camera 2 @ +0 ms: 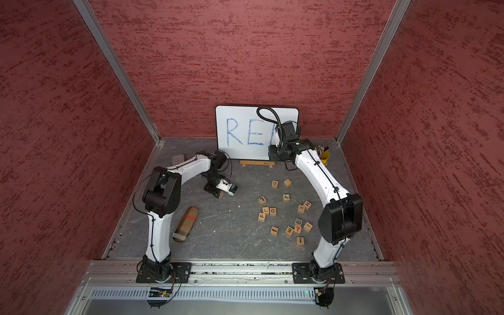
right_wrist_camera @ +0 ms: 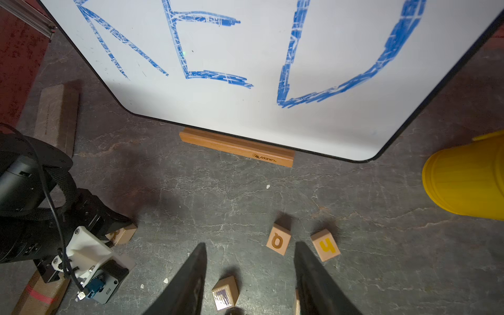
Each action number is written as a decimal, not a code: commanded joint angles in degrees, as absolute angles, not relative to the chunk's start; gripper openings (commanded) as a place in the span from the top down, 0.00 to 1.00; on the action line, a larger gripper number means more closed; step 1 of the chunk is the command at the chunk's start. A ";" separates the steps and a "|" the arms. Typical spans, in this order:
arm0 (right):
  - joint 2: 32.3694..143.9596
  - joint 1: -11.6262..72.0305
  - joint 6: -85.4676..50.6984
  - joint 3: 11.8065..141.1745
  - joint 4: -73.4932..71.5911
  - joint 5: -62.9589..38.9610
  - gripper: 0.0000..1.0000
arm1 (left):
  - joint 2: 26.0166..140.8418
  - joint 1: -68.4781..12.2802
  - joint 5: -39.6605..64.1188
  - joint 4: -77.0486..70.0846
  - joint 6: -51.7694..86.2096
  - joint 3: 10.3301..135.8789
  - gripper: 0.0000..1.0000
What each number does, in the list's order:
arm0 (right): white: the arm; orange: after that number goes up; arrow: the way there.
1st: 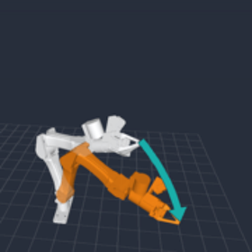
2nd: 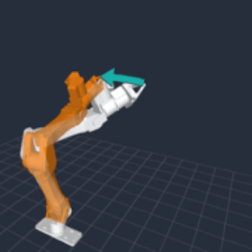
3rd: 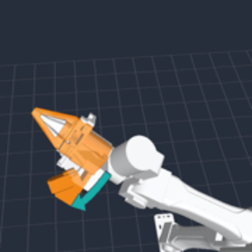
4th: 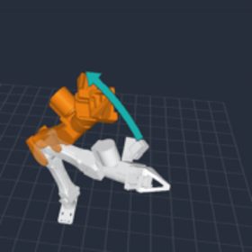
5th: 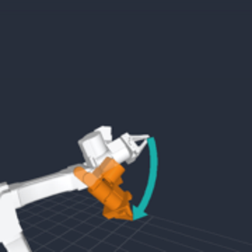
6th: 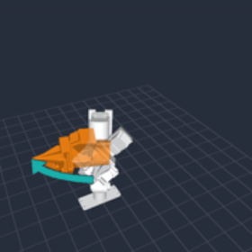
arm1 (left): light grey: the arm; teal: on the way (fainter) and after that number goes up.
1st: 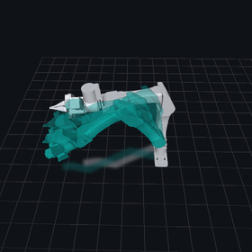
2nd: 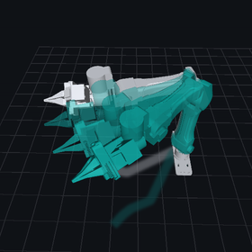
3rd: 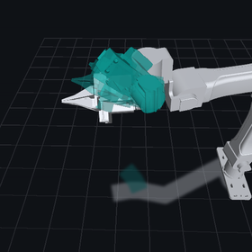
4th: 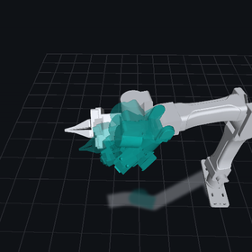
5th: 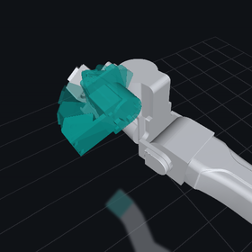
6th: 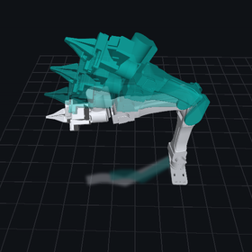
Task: Assemble the uppercase word "red" with letter blocks
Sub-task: Move the letter block to the center of the board.
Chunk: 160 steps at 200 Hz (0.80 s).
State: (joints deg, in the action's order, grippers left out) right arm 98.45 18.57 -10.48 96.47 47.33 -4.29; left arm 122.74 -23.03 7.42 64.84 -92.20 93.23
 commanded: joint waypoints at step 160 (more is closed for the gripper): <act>99.92 18.06 -10.43 95.92 45.08 -6.00 0.47 | 121.81 -12.92 5.31 61.05 -92.79 90.49 0.68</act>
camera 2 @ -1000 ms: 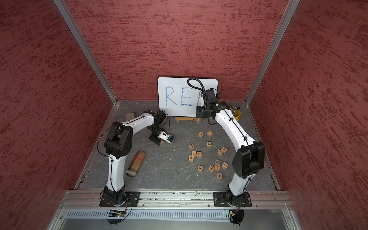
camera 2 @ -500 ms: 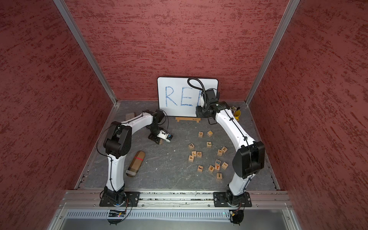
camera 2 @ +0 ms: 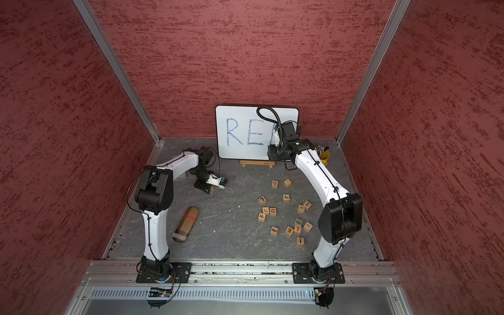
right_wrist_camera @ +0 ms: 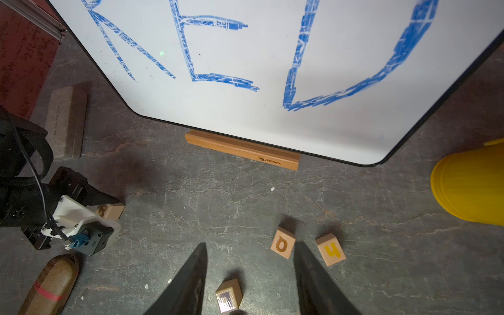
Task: Assemble the uppercase word "red" with letter blocks
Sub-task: Move the letter block to the center of the board.
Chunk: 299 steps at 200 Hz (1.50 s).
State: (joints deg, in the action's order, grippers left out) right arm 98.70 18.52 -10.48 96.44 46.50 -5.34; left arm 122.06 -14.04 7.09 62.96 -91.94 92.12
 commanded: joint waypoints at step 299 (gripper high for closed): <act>75.34 18.01 -27.99 63.31 59.61 -4.48 0.45 | 130.23 -23.44 24.25 85.84 -55.60 136.82 0.08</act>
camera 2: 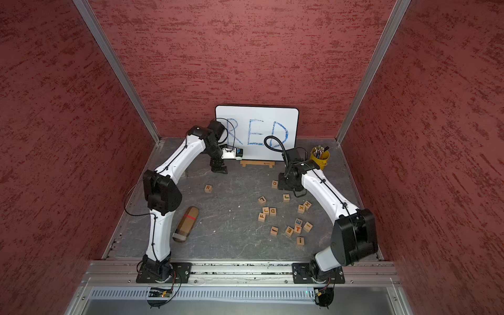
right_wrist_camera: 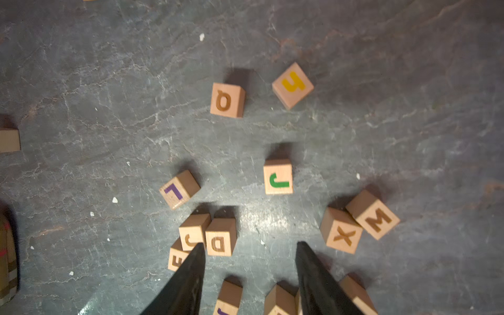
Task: Assemble the uppercase word "red" with letter blocks
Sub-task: Move the letter block to the center of the board, then pick up the letter block from the center of the board.
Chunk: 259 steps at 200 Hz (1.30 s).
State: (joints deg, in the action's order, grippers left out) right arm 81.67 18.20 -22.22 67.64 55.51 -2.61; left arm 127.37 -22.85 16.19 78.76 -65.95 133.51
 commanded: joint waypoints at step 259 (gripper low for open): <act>65.93 33.29 -58.83 40.65 58.18 -4.47 0.45 | 116.47 -26.63 30.08 62.21 -33.23 121.06 0.05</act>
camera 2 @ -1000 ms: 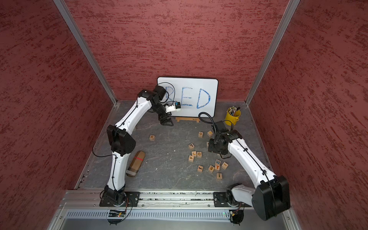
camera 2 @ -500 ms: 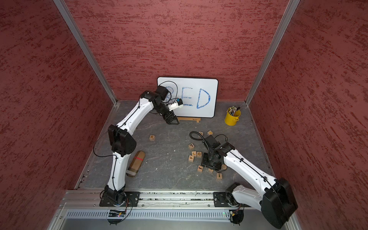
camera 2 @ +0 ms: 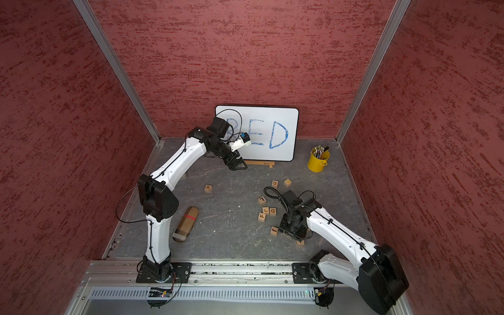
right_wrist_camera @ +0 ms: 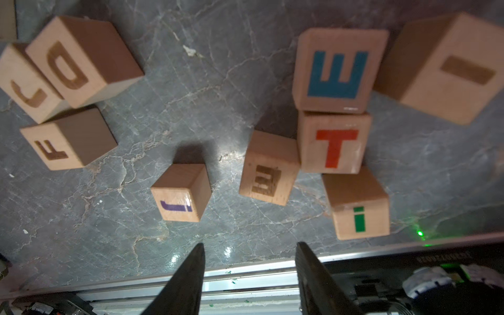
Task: Assemble the uppercase word "red" with letter blocks
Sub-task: Pick up the letter block from the center of the board.
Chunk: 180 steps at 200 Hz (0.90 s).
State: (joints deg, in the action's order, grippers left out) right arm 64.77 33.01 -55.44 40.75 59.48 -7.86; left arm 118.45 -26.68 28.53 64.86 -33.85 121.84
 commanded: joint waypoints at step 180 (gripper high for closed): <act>75.06 31.03 -55.81 38.85 49.92 -3.13 0.51 | 113.90 -26.43 30.46 60.98 -33.32 119.34 0.05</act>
